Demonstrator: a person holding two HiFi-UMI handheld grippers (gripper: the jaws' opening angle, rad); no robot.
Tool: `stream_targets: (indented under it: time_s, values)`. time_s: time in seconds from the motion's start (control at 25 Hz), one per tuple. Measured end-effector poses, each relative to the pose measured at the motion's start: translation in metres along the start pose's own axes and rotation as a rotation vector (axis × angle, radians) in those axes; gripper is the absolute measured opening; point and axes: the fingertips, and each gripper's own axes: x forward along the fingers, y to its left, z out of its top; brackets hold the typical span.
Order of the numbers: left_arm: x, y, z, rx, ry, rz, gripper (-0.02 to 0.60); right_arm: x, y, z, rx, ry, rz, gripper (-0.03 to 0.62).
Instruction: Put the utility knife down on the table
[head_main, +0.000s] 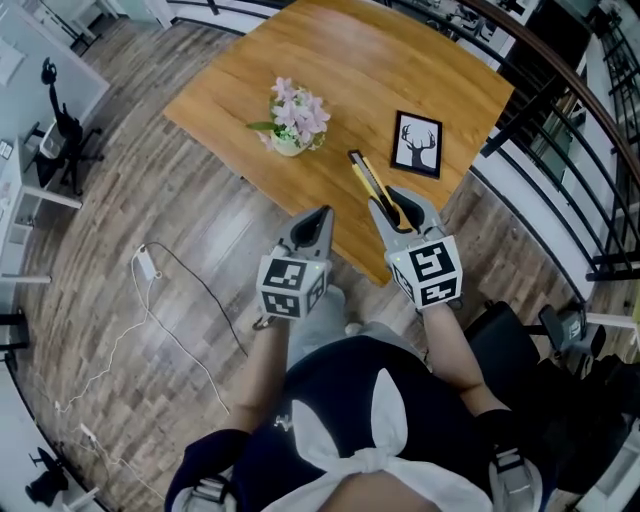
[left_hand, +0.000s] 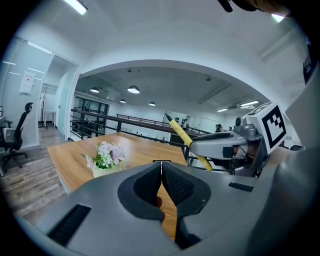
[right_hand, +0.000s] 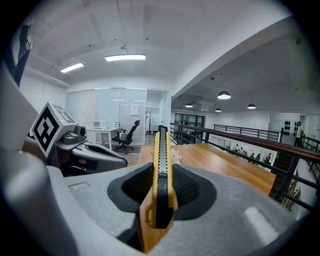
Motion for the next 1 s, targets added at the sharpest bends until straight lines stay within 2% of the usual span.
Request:
stream_targets:
  time_s: [0.44, 1.0]
  values:
    - [0.036, 0.063, 0.020, -0.013, 0.049, -0.038, 0.020, 0.067, -0.015, 0.018, 0.025, 0.044, -0.021, 0.117]
    - [0.059, 0.097, 0.010, -0.034, 0.101, -0.069, 0.021, 0.102, -0.024, 0.002, 0.047, 0.106, -0.047, 0.117]
